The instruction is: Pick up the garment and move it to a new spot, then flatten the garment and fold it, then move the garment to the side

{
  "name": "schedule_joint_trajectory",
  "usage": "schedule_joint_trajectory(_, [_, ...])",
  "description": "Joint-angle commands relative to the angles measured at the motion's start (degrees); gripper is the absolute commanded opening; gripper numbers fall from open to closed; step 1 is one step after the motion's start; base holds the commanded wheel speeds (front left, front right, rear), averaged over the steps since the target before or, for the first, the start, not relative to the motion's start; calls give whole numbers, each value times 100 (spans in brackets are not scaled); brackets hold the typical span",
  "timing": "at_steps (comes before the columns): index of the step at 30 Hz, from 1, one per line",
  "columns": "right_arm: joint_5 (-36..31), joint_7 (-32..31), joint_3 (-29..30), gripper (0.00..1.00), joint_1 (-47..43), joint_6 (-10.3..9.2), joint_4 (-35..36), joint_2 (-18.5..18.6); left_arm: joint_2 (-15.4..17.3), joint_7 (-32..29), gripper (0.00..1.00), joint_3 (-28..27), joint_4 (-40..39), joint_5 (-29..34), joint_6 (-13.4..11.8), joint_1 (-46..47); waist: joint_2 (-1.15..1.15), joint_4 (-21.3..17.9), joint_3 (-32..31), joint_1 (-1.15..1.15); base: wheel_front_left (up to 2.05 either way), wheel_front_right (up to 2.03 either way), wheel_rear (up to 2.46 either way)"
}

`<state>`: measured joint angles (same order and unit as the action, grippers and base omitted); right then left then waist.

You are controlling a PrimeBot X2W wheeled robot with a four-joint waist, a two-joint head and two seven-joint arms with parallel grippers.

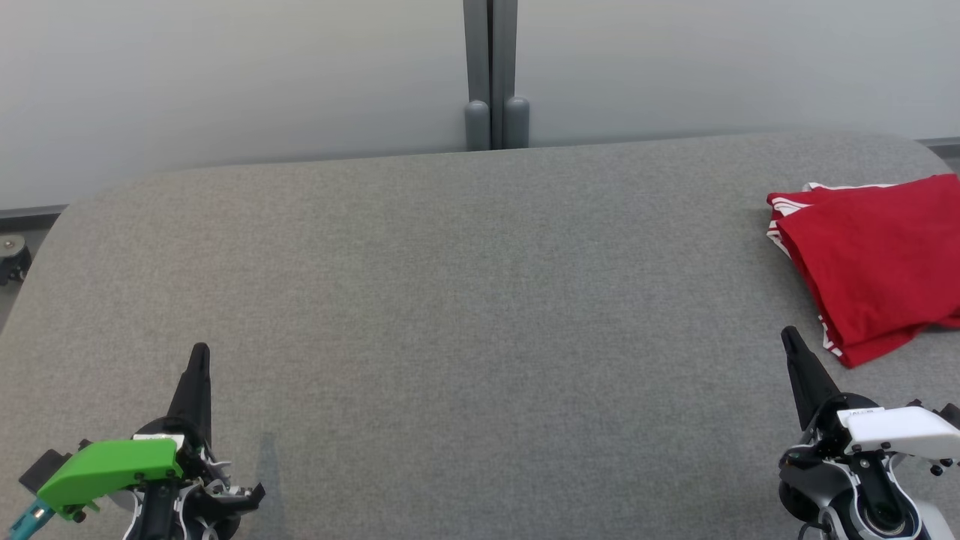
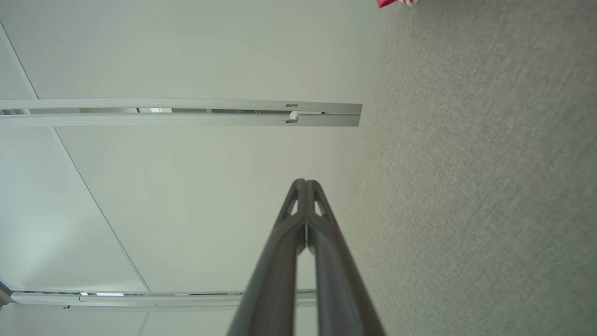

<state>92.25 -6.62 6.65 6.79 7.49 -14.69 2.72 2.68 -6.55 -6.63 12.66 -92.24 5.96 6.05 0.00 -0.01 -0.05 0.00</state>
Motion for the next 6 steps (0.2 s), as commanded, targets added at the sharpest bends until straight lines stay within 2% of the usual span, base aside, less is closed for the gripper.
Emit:
schedule_joint_trajectory(1, [11,-20,12,0,37,0,19,30,38,-18,0,-9,-20,-22,-13,75,0,0,0,0,0,0,0])
schedule_joint_trajectory(6, [11,-20,12,0,37,0,19,30,38,-18,0,-9,-20,-22,-13,75,0,0,0,0,0,0,0])
